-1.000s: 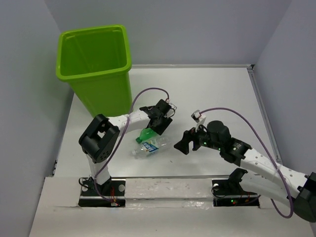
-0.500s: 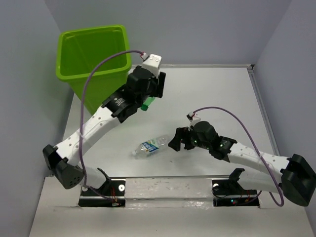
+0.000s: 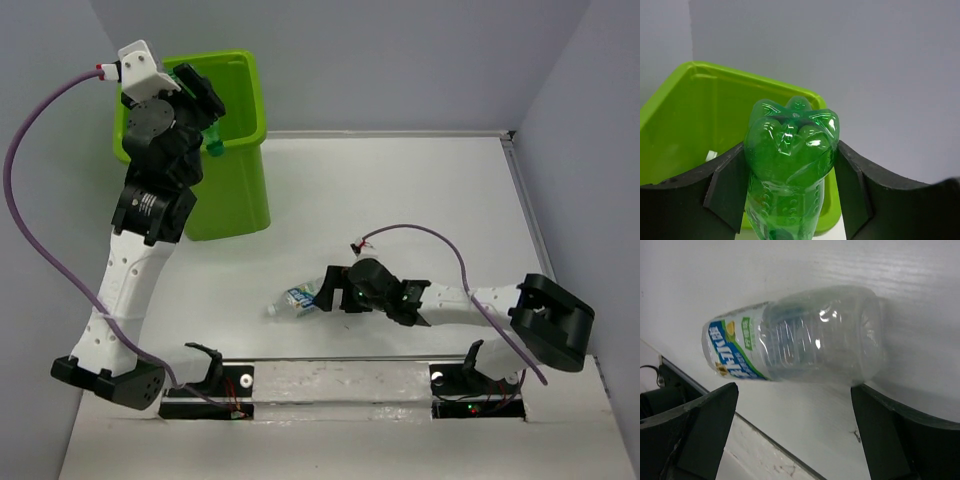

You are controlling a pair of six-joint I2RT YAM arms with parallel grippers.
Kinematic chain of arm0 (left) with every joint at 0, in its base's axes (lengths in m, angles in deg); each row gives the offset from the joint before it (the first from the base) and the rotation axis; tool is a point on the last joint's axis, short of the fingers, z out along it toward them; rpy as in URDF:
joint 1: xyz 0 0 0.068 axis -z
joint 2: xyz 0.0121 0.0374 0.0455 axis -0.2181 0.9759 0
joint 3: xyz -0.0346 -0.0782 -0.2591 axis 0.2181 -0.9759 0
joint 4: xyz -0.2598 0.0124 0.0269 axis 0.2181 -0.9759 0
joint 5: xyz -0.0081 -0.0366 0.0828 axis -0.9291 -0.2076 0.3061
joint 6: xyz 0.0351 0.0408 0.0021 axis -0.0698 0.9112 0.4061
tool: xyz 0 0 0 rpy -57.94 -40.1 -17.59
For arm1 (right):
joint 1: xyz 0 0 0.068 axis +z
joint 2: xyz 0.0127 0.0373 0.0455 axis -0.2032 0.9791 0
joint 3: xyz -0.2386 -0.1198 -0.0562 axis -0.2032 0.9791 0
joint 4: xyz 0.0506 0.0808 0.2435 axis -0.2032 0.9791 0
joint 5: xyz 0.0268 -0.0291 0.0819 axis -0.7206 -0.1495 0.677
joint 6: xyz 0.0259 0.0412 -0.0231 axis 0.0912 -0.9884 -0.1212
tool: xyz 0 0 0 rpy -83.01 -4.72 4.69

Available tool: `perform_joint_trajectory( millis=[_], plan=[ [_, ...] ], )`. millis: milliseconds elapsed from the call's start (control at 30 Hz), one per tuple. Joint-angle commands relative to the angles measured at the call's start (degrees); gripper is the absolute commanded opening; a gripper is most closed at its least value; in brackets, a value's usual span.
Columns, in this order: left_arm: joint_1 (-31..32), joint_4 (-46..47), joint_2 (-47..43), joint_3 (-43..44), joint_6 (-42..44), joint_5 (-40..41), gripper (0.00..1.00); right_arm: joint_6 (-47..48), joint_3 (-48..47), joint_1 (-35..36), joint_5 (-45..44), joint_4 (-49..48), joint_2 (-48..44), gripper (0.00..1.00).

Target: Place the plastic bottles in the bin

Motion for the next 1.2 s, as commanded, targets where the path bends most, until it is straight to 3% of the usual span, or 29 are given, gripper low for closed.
perform_joint_trajectory(
  millis=[0,233,533,600,633,767,933,1033,1067,1167],
  plan=[
    [-4.1,2.0,3.1,5.3,-2.8,0.5,0.35,2.4,-8.6,0.3,-8.4,-2.3,3.9,1.00],
    [-10.7,5.3,8.1,7.6,-3.2,2.1,0.35,8.3,-20.4,-2.6,-14.0,6.6,14.1,1.00],
    [-12.4,12.1,14.1,11.8,1.7,8.3,0.36,17.2,-32.4,-2.6,-11.2,16.9,22.4,1.00],
    [-12.6,12.7,15.8,10.7,3.2,10.7,0.43,18.3,-33.1,-2.6,-9.9,17.8,23.6,1.00],
    [-12.6,13.0,16.0,9.6,3.1,10.7,0.62,18.6,-34.0,-2.6,-8.6,18.2,24.0,1.00],
    [-12.7,12.9,14.3,5.0,0.9,9.2,0.99,20.4,-36.8,-2.6,-5.7,20.2,27.2,1.00],
    [-12.7,10.0,10.1,4.4,-2.1,5.8,0.99,19.8,-39.5,-2.1,-4.0,22.0,29.7,0.98],
    [-12.6,8.5,5.3,2.9,-4.0,0.5,0.99,19.1,-39.8,-2.1,-4.6,22.0,29.6,0.89],
    [-12.6,7.2,2.7,2.3,-5.6,-2.7,0.99,19.0,-39.9,-2.1,-5.1,22.0,29.5,0.78],
    [-12.6,5.2,-3.4,-1.3,-8.8,-10.3,0.99,19.0,-39.8,-2.1,-6.1,22.0,28.2,0.62]
  ],
)
